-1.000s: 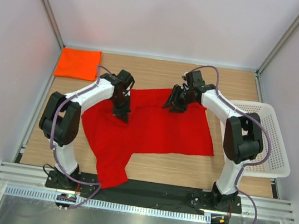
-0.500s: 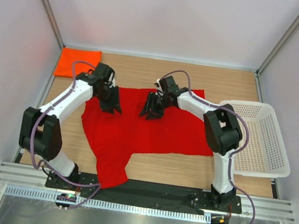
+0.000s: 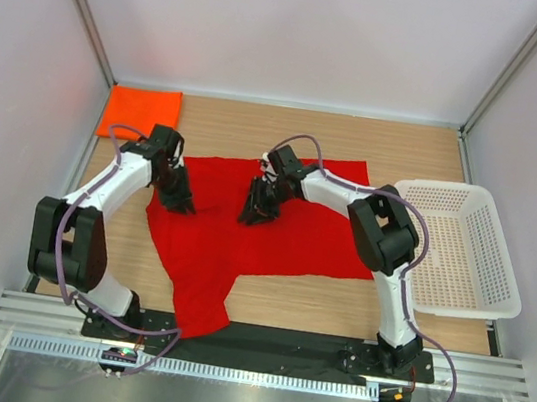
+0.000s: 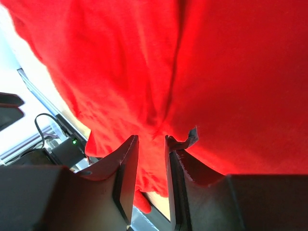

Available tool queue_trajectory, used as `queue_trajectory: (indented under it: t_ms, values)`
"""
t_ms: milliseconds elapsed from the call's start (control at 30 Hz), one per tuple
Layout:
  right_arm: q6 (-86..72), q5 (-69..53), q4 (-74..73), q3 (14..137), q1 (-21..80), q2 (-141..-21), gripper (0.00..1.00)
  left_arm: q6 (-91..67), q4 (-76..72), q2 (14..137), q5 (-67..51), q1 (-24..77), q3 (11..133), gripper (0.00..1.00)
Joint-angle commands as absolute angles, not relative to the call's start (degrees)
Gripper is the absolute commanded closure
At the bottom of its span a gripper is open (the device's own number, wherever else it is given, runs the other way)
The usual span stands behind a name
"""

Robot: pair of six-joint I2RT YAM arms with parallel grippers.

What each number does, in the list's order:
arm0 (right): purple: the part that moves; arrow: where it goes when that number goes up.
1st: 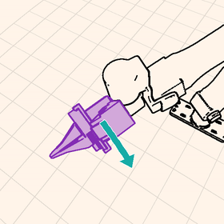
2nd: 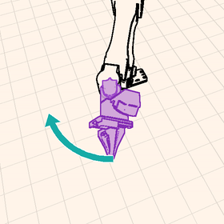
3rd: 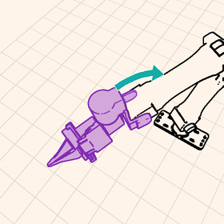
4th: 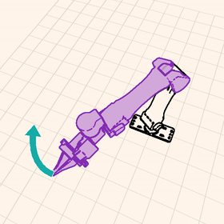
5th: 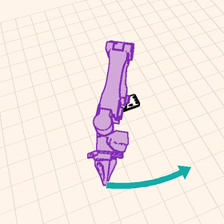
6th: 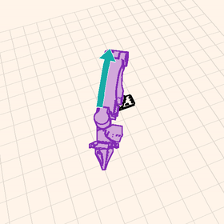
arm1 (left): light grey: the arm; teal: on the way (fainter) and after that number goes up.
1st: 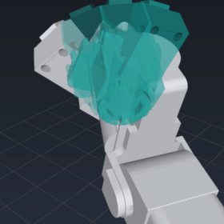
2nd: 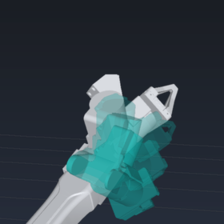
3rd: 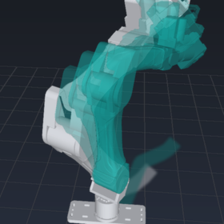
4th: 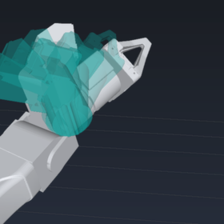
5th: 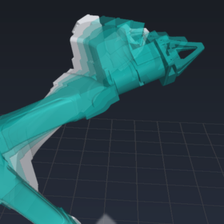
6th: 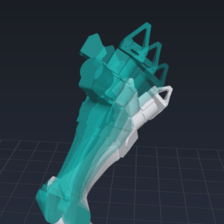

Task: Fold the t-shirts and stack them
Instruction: Fold the tshirt

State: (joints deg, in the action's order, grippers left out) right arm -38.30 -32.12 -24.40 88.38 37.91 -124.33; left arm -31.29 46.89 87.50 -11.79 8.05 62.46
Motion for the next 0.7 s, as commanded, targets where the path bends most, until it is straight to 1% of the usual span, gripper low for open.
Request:
queue_trajectory:
  t_ms: [0,233,433,600,667]
  values:
    - [-39.02,-34.01,-22.68,89.65,38.67,-124.98,0.65,-31.12,45.18,86.49,-12.04,6.77,62.4,0.75]
    - [-39.2,-35.33,-22.59,91.14,40.16,-127.88,0.64,-30.41,46.49,85.61,-11.43,4.31,63.02,0.75]
    - [-39.46,-36.03,-21.53,90.61,40.69,-127.88,0.64,-30.5,46.23,84.73,-11.43,3.52,61.7,0.75]
    - [-39.81,-35.07,-21.8,90.96,40.78,-126.92,0.68,-30.59,45.97,84.55,-11.43,3.25,61.08,0.75]
    - [-39.81,-34.46,-22.32,91.58,40.43,-126.48,0.72,-30.85,45.7,84.55,-11.51,3.25,60.82,0.75]
